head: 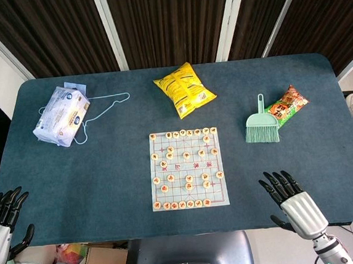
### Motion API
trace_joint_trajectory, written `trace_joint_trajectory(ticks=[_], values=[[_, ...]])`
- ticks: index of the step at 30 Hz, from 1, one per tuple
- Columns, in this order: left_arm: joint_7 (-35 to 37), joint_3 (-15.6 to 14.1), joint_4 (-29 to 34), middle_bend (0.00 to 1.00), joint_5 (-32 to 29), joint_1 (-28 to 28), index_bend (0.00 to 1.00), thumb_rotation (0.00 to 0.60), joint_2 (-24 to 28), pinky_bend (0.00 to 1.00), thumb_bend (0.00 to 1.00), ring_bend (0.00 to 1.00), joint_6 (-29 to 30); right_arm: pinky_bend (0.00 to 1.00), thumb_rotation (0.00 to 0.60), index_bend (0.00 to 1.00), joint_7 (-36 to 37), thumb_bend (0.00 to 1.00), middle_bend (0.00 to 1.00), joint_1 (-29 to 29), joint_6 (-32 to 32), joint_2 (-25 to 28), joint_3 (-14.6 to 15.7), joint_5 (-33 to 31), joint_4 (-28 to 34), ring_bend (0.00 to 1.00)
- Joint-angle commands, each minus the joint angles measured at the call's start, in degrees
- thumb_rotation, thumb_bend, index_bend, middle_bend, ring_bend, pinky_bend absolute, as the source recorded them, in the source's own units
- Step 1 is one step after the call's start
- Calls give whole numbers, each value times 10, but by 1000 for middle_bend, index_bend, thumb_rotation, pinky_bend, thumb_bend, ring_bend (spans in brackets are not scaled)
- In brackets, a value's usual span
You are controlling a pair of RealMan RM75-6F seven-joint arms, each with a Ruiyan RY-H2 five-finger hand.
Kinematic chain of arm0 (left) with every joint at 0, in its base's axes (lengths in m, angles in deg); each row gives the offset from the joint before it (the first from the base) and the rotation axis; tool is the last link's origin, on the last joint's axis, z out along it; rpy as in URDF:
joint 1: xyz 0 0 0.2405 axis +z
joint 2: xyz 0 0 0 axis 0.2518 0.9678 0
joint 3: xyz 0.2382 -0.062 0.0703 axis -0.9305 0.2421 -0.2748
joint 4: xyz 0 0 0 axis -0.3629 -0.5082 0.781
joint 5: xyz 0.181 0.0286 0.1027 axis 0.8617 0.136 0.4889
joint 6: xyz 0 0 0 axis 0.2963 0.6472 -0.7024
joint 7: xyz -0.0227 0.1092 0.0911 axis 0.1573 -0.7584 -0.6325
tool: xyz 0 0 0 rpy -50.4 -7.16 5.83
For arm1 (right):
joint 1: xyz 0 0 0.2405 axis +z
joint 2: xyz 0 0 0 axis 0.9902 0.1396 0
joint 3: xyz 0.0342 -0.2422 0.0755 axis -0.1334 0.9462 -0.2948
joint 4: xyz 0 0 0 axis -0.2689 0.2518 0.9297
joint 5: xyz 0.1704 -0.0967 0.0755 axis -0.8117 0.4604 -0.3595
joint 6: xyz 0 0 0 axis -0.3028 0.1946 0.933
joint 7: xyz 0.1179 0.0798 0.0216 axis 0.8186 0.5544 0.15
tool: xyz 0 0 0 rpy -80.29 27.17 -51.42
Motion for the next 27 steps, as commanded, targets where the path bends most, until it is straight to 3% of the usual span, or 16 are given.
trace_joint_trajectory(ticks=[1, 11, 15, 18, 22, 27], values=[[1, 1, 0, 0, -3, -1, 0, 600, 0, 54, 438, 0, -2, 0, 600, 0, 0, 344, 0, 3, 6, -2, -2, -4, -1, 0], [-9, 4, 0, 0, -1, -2, 0, 600, -4, 54, 438, 0, 0, 0, 600, 16, -15, 344, 0, 70, 96, -20, -24, -2, 8, 0], [-13, 9, -1, 0, -7, 0, 0, 600, -8, 54, 438, 0, 5, 0, 600, 121, -61, 344, 0, 113, 158, -37, -42, -6, 20, 0], [-13, 11, -4, 0, -10, 2, 0, 600, -7, 54, 440, 0, 8, 0, 600, 200, -57, 345, 0, 147, 198, -53, -47, -1, 21, 0], [-13, 13, -6, 0, -7, 5, 0, 600, -8, 52, 443, 0, 19, 0, 600, 387, -62, 367, 0, 182, 236, -82, -58, -4, -2, 0], [-3, 11, -8, 0, -2, 6, 0, 600, -6, 52, 442, 0, 24, 0, 600, 472, -61, 410, 0, 213, 276, -125, -65, -25, -41, 0]])
